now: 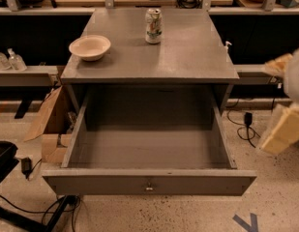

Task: Close top drawer

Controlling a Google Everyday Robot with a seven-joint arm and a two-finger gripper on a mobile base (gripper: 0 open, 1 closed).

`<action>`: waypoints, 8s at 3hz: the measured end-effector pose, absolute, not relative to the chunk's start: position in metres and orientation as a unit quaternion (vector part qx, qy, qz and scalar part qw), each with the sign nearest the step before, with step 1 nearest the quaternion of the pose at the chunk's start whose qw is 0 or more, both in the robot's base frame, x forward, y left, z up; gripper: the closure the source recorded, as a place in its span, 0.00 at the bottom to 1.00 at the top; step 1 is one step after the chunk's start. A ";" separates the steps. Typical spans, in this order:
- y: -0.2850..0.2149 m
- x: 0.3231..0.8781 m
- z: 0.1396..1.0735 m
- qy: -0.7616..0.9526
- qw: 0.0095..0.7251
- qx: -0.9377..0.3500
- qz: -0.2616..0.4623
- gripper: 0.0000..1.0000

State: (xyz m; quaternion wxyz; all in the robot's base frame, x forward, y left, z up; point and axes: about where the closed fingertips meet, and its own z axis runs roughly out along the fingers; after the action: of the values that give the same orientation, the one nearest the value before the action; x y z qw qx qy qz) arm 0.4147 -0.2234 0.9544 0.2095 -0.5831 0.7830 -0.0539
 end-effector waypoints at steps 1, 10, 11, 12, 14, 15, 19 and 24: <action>-0.259 0.389 0.894 0.802 0.212 -0.555 -0.059 0.34; -0.227 0.430 0.590 0.751 0.224 -0.619 0.041 1.00; -0.227 0.427 0.590 0.751 0.224 -0.619 0.041 1.00; -0.217 0.484 0.590 0.734 0.241 -0.634 0.040 1.00; -0.208 0.524 0.596 0.722 0.259 -0.641 0.042 1.00; -0.199 0.551 0.598 0.711 0.272 -0.647 0.048 1.00; -0.193 0.674 0.623 0.698 0.352 -0.620 0.069 1.00; -0.221 0.562 0.766 0.649 0.223 -0.726 0.047 1.00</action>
Offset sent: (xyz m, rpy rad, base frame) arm -0.0847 -0.0826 -0.2565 0.0259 0.1701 -0.1154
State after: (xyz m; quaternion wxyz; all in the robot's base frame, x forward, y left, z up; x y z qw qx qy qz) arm 0.5617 -0.2206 0.7657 0.2228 -0.7255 0.6495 0.0466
